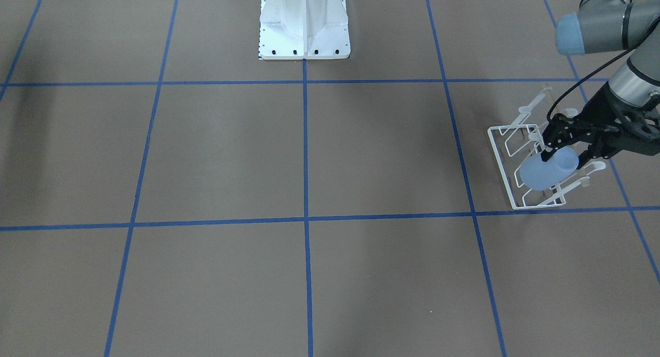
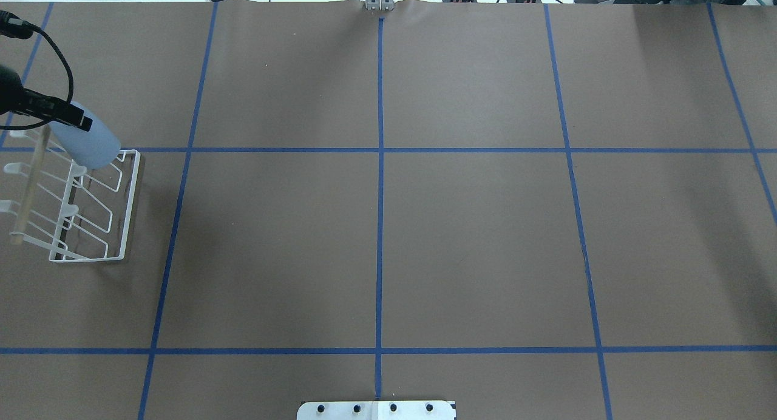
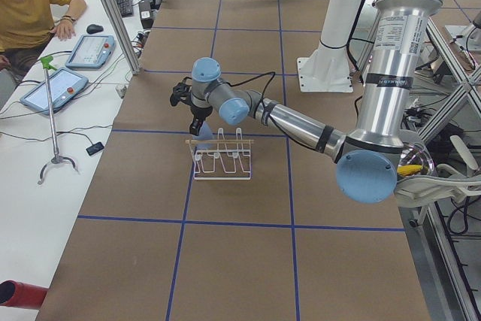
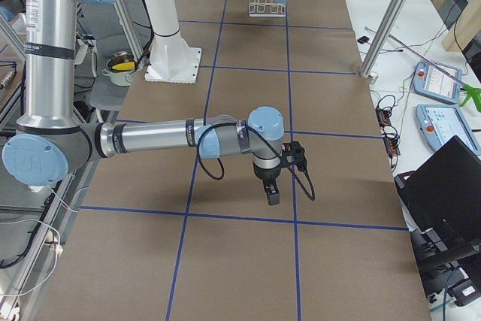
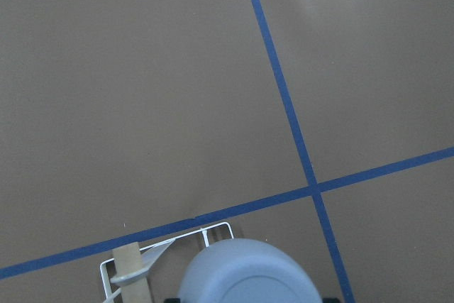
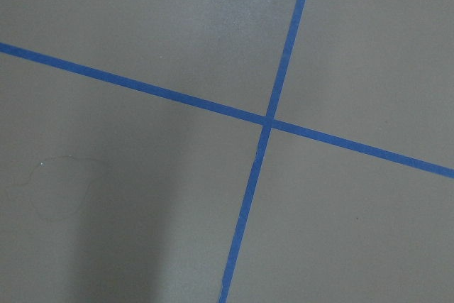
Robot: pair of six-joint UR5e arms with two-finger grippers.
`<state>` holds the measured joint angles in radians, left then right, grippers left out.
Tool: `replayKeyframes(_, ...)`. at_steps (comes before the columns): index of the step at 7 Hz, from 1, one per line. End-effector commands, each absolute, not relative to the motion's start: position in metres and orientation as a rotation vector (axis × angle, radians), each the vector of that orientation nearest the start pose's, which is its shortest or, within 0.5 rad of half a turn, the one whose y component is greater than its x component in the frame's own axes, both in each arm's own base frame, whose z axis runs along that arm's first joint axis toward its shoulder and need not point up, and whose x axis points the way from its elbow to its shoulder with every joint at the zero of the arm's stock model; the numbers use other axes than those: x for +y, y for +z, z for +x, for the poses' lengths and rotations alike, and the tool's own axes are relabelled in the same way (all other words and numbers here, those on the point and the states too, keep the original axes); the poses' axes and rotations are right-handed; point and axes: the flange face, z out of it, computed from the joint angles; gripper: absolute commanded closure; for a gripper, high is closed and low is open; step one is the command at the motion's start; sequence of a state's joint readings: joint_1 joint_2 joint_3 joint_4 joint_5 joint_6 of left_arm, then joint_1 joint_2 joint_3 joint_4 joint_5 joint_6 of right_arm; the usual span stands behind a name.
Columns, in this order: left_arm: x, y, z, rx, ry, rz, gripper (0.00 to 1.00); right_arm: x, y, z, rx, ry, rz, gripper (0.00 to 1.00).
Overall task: Hang cup on cup holder
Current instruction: 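Lower the cup with the left gripper onto a wooden peg of the rack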
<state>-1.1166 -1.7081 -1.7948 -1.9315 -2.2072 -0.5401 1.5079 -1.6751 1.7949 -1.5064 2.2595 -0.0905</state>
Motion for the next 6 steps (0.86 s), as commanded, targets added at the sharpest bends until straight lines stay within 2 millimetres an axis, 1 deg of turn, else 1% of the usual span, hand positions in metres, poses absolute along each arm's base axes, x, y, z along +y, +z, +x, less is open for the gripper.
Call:
replayKeyframes(1,-0.528,0.447,0.194,0.865,0.151,0.319,1.0,-0.46,0.602,0.041,-0.686,-0.206,0.173,0.0)
replayKeyframes(2,-0.532,0.46,0.197,0.867,0.15,0.322,0.87,-0.46,0.604,0.041,-0.689,-0.206,0.169,0.0)
replayKeyframes(3,-0.534,0.466,0.198,0.872,0.155,0.333,0.53,-0.46,0.605,0.04,-0.695,-0.206,0.168,0.0)
replayKeyframes(4,-0.534,0.466,0.197,0.872,0.157,0.337,0.23,-0.46,0.606,0.04,-0.697,-0.205,0.165,0.0)
replayKeyframes(5,-0.533,0.466,0.197,0.872,0.157,0.341,0.06,-0.459,0.608,0.04,-0.698,-0.204,0.162,0.0)
replayKeyframes(6,-0.529,0.468,0.195,0.88,0.161,0.356,0.02,-0.459,0.61,0.04,-0.699,-0.202,0.156,0.0)
